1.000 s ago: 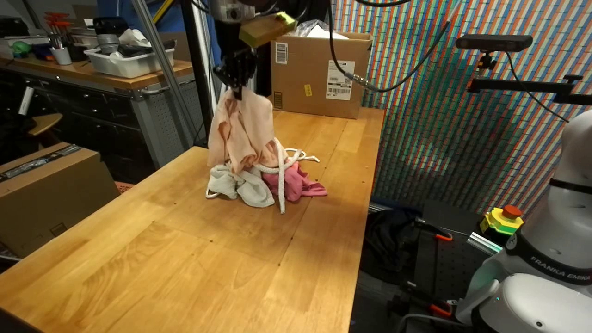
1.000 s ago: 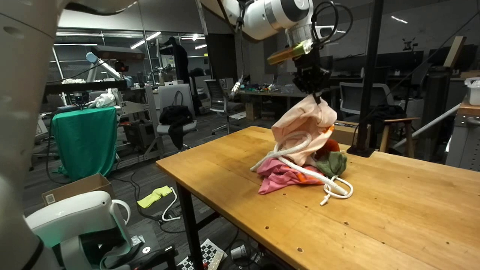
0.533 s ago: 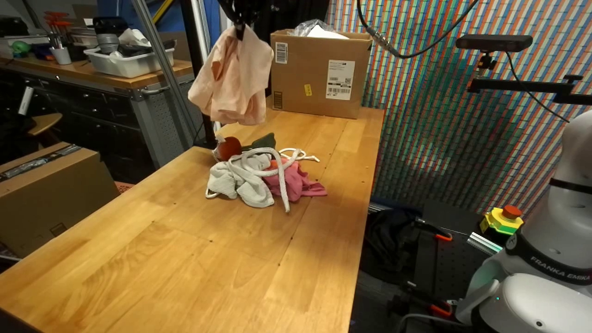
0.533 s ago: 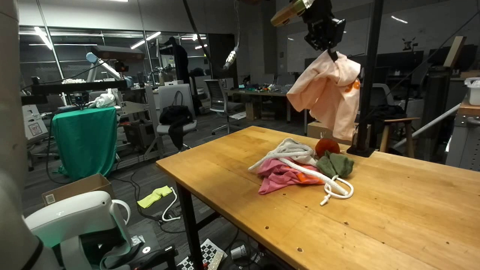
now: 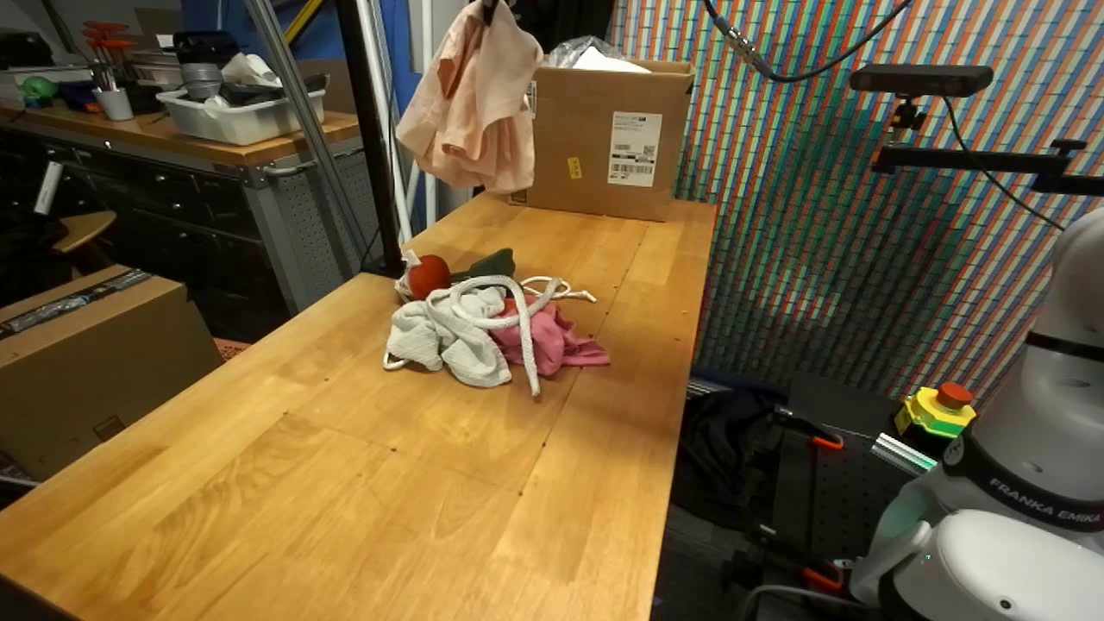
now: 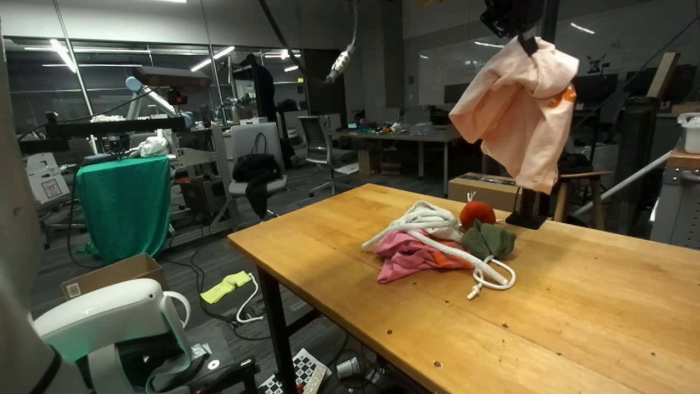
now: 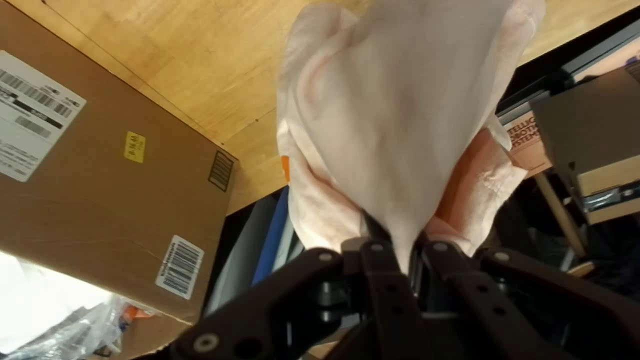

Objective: Separate the heap of things

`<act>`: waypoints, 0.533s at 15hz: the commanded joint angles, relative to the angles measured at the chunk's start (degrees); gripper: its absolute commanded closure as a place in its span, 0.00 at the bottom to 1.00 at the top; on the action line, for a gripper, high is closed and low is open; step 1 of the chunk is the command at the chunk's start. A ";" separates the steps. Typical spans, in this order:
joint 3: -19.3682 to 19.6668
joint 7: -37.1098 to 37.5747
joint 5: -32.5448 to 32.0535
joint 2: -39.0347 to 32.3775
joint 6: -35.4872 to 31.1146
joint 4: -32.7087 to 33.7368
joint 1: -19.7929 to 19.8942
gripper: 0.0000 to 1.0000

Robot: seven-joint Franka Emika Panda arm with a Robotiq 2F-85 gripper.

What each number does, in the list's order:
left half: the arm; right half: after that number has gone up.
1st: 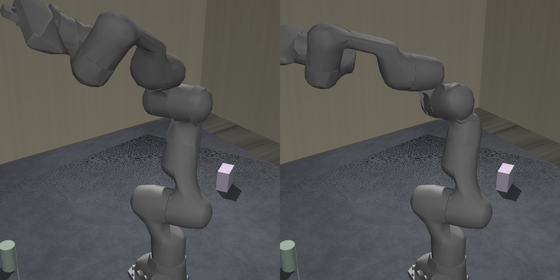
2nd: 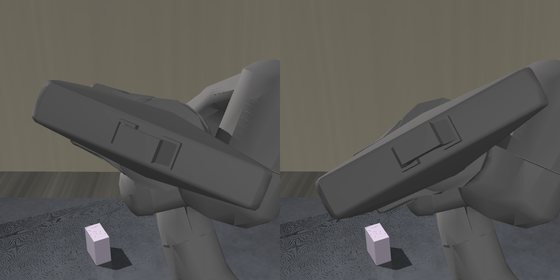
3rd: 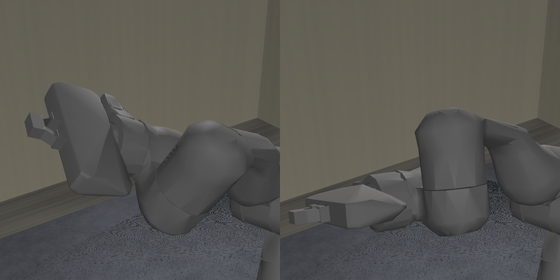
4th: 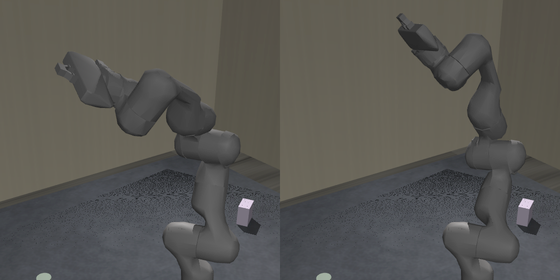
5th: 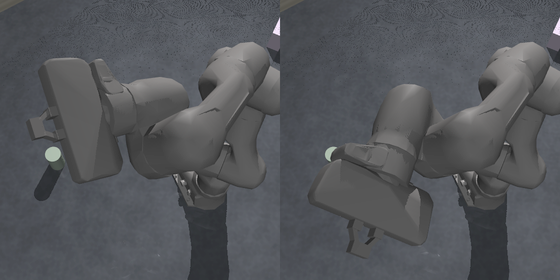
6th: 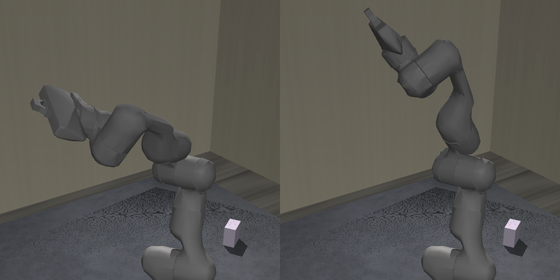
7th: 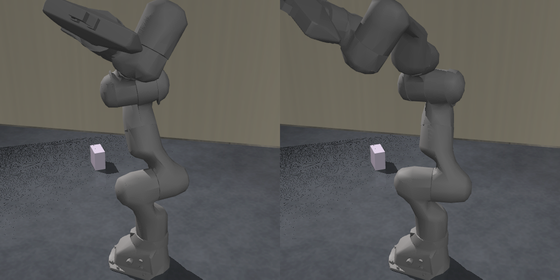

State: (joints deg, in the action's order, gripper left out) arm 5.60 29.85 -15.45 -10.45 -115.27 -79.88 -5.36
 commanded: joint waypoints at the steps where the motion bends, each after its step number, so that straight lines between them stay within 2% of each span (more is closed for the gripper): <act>1: 3.07 4.85 -0.96 -1.40 -0.64 1.39 2.47 0.93; 8: 10.52 14.03 -1.69 -4.07 -0.14 1.37 7.90 0.93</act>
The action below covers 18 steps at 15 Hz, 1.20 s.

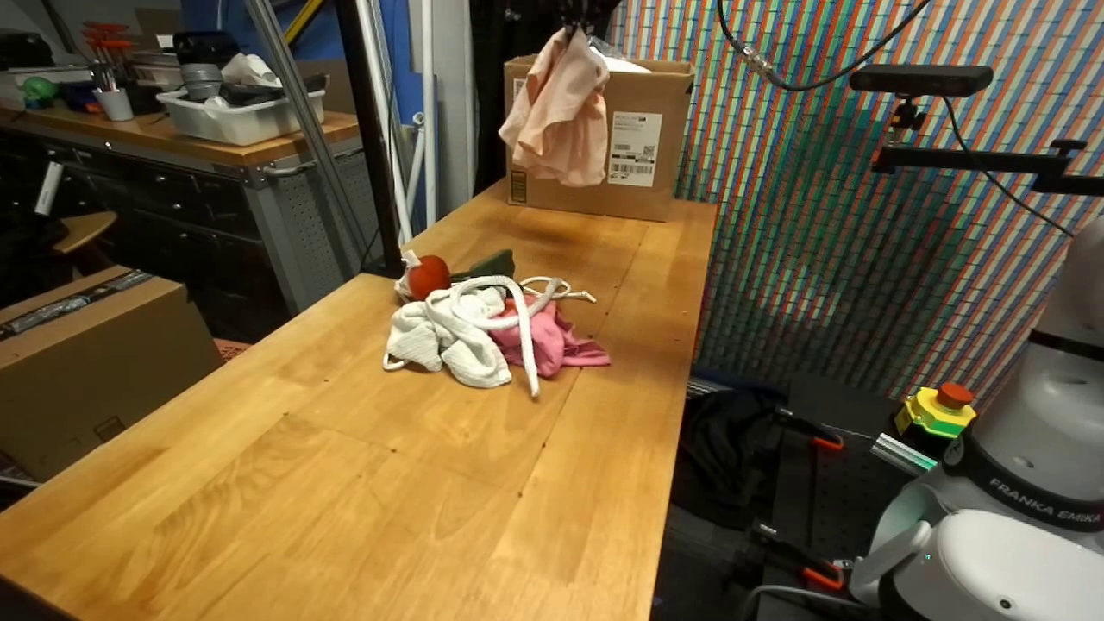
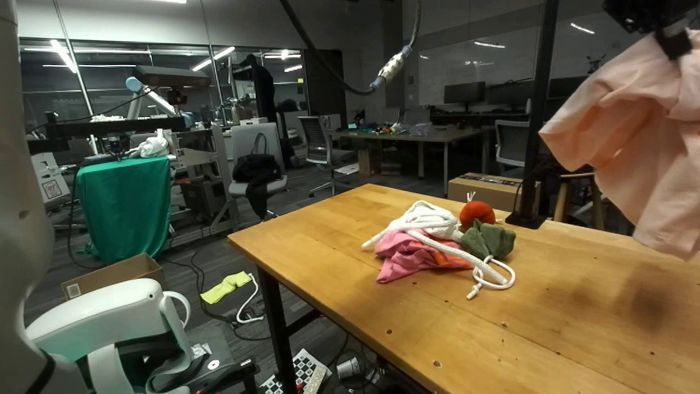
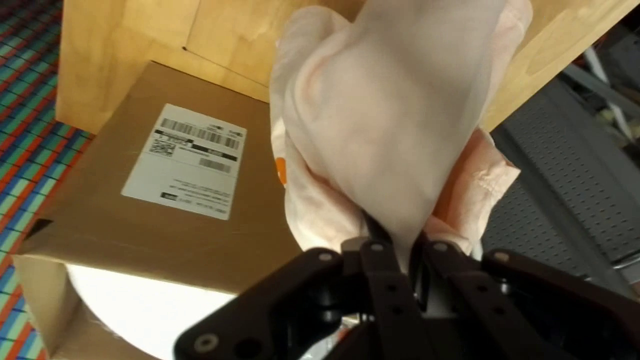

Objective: Separate the heap of things

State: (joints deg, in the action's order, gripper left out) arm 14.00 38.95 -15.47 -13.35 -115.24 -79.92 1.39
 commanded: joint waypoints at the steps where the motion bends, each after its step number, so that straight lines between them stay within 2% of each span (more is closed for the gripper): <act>1: 3.08 6.40 -1.90 -1.58 0.03 1.53 1.71 0.93; 6: 7.06 14.77 -7.72 -2.73 0.95 1.40 1.73 0.92; 10: 8.43 19.89 -12.48 -3.00 2.84 1.27 1.64 0.92; 11: 6.47 20.52 -13.57 -2.92 3.75 1.55 3.24 0.65; 12: 6.24 20.93 -13.97 -2.90 4.32 1.55 3.34 0.64; 18: 4.04 20.25 -14.70 -2.82 6.63 1.38 2.94 0.19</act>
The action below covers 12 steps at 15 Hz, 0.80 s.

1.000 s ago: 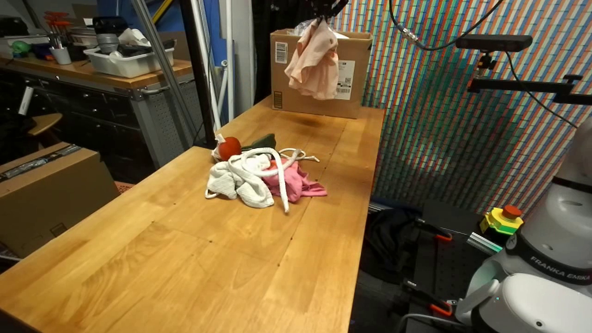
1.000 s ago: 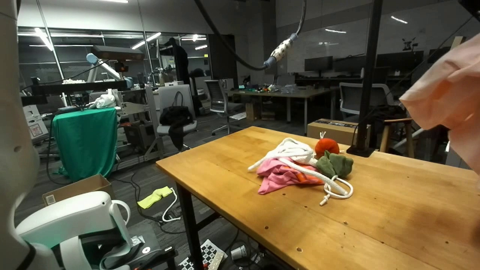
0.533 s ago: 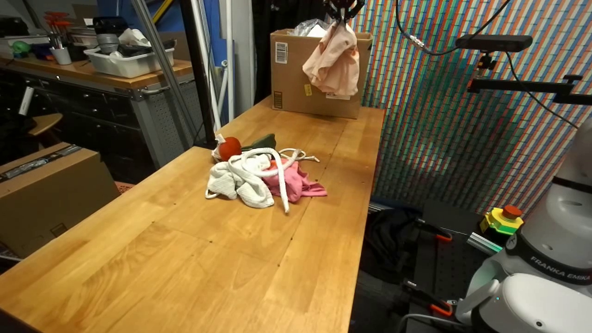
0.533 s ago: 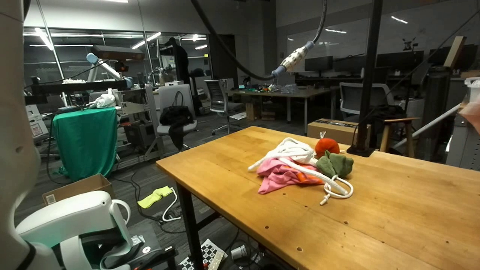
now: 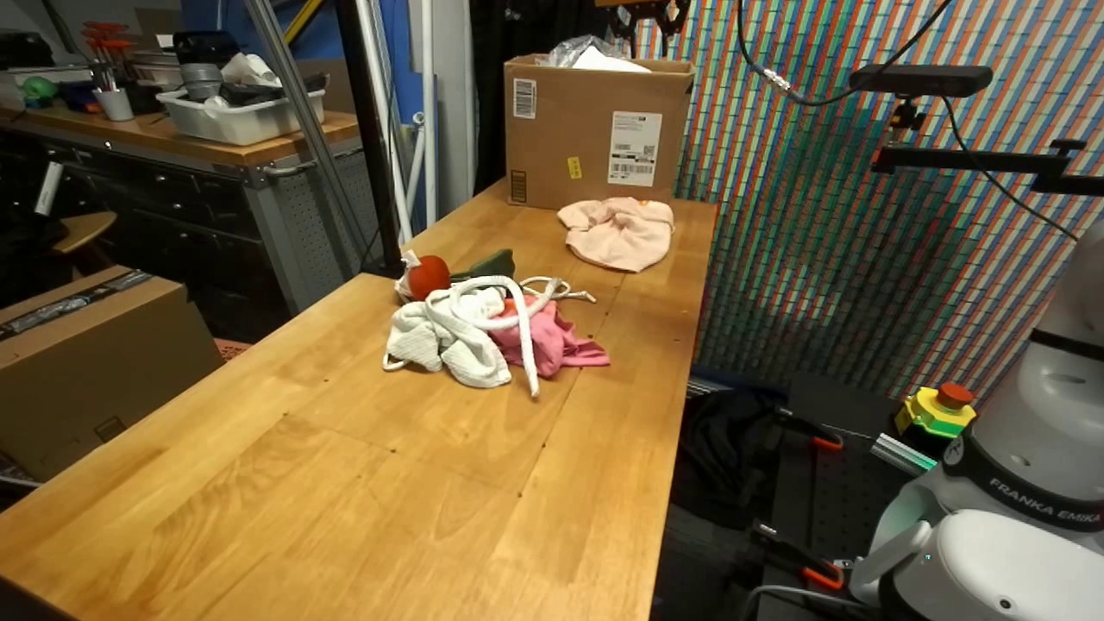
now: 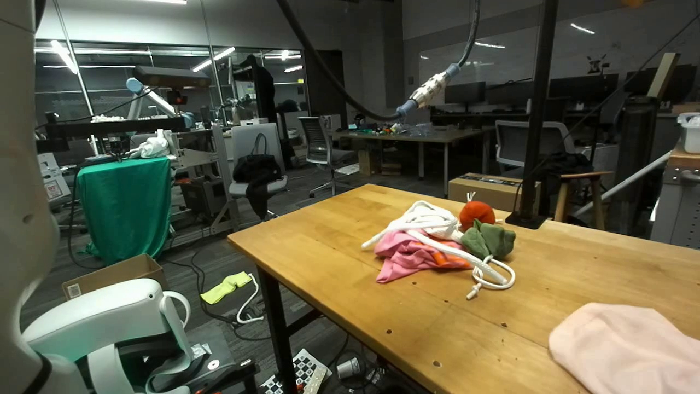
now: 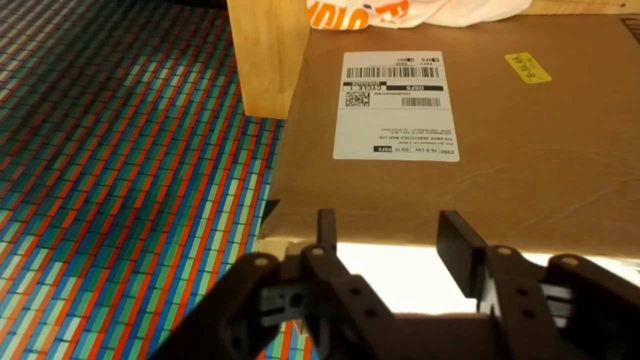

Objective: Separate the heap of things

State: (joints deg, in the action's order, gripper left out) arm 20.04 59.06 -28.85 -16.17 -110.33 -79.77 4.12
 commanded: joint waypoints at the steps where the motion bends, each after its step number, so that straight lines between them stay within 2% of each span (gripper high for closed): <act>1: -2.76 -0.60 -1.03 0.20 1.89 0.88 -0.05 0.12; 2: -4.09 -1.81 -0.37 0.73 1.72 -0.09 -0.61 0.04; 3: -5.27 -2.93 -0.32 0.96 1.67 -0.64 -1.17 0.01; 12: -18.08 -9.60 1.39 2.89 -0.30 -10.57 -11.00 0.00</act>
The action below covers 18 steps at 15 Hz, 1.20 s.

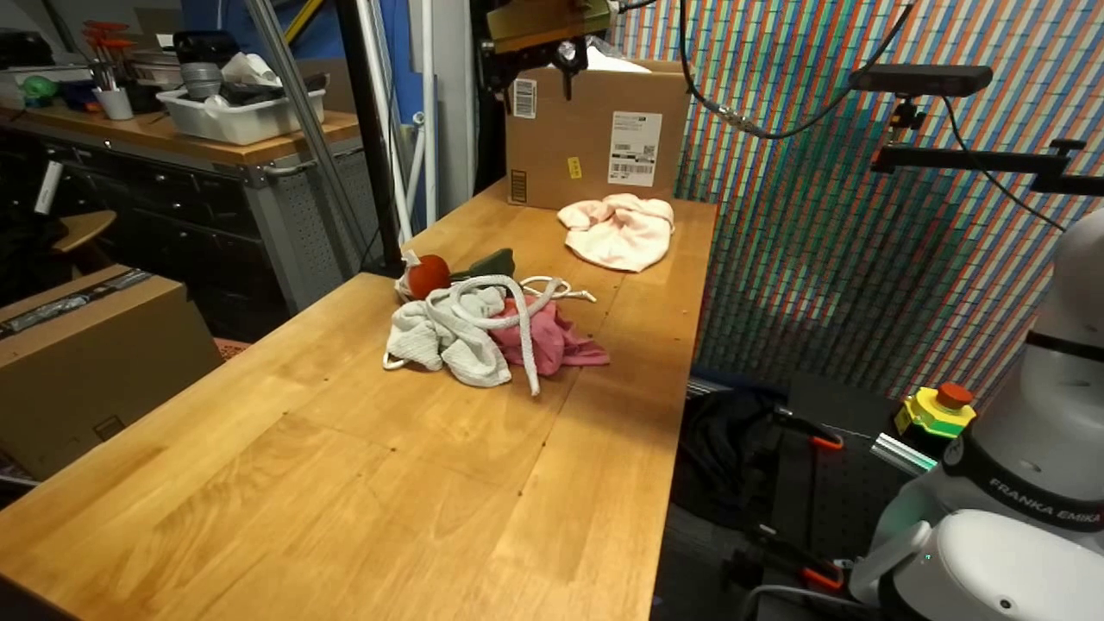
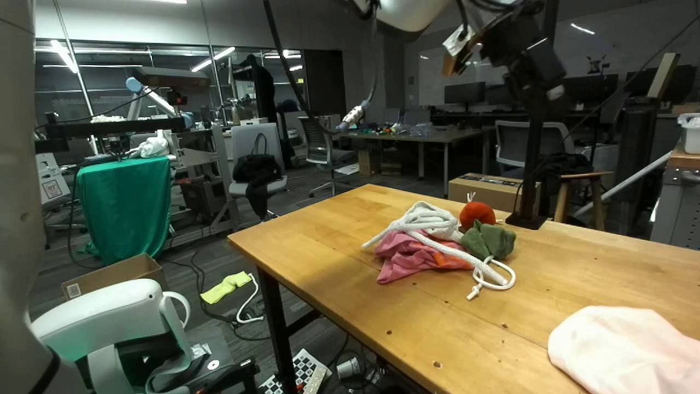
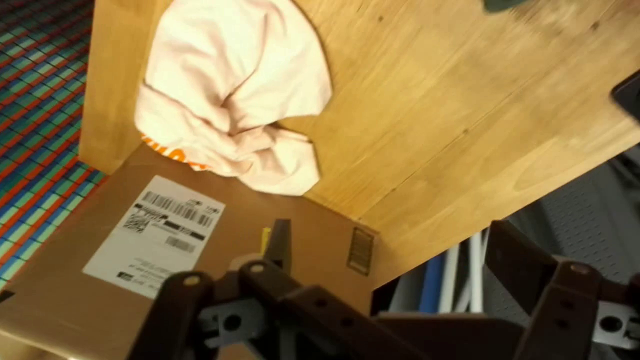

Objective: Separate the heap of things

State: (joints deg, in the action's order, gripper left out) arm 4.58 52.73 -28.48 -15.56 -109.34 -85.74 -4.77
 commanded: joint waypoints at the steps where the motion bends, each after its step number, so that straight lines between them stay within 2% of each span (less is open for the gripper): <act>1: -3.73 -4.30 1.33 2.01 -1.57 -5.52 -2.96 0.00; 4: -6.51 -9.26 4.64 1.67 -2.54 -8.62 -4.16 0.00; 7: -7.98 -16.98 9.95 1.62 -3.38 -11.87 -3.72 0.00; 11: -7.67 -29.02 17.20 0.47 -1.30 -14.68 -2.39 0.00; 18: -7.01 -42.54 22.82 -2.43 2.95 -17.06 0.73 0.00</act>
State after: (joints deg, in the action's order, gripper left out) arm -2.39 15.35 -8.02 -17.81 -108.29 -102.38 -4.84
